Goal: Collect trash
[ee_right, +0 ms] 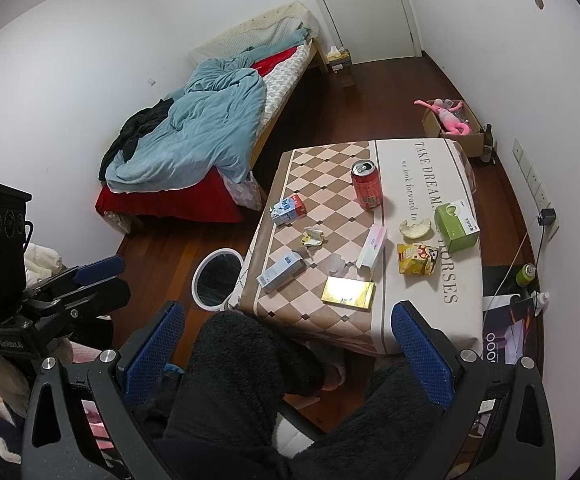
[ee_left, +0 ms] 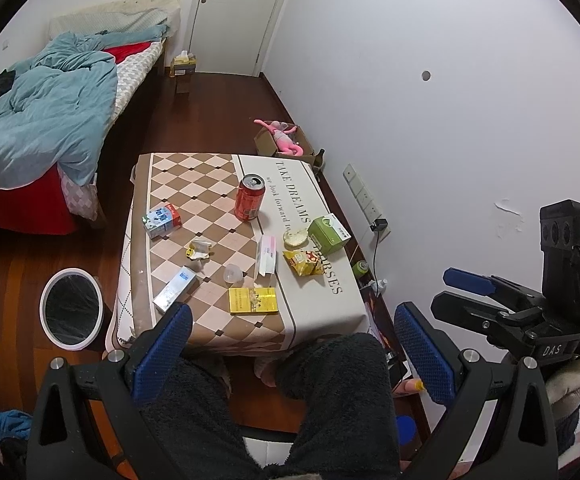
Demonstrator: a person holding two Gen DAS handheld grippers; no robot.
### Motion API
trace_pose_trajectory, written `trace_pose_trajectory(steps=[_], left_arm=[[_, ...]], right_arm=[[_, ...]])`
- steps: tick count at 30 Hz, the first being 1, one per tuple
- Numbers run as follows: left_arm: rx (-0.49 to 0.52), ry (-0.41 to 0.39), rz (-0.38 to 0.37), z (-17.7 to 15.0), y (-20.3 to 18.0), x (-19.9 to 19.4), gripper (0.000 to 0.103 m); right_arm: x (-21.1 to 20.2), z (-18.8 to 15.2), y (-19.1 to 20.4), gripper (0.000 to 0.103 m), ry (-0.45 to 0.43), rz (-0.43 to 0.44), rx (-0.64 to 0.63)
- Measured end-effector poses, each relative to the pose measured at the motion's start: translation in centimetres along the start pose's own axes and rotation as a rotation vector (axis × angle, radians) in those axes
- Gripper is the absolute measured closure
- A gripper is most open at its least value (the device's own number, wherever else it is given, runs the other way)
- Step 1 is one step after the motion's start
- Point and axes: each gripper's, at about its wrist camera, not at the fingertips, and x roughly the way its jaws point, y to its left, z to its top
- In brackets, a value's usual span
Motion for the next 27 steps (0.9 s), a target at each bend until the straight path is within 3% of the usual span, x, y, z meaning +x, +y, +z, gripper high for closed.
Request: trace_pose_trajectory(steps=[27], left_arm=[[0.008,-0.005,-0.002,-0.22,-0.03,-0.15,0.000]], right_arm=[[-0.02,0.03,-0.13,0.000,-0.004,0.002,-0.001]])
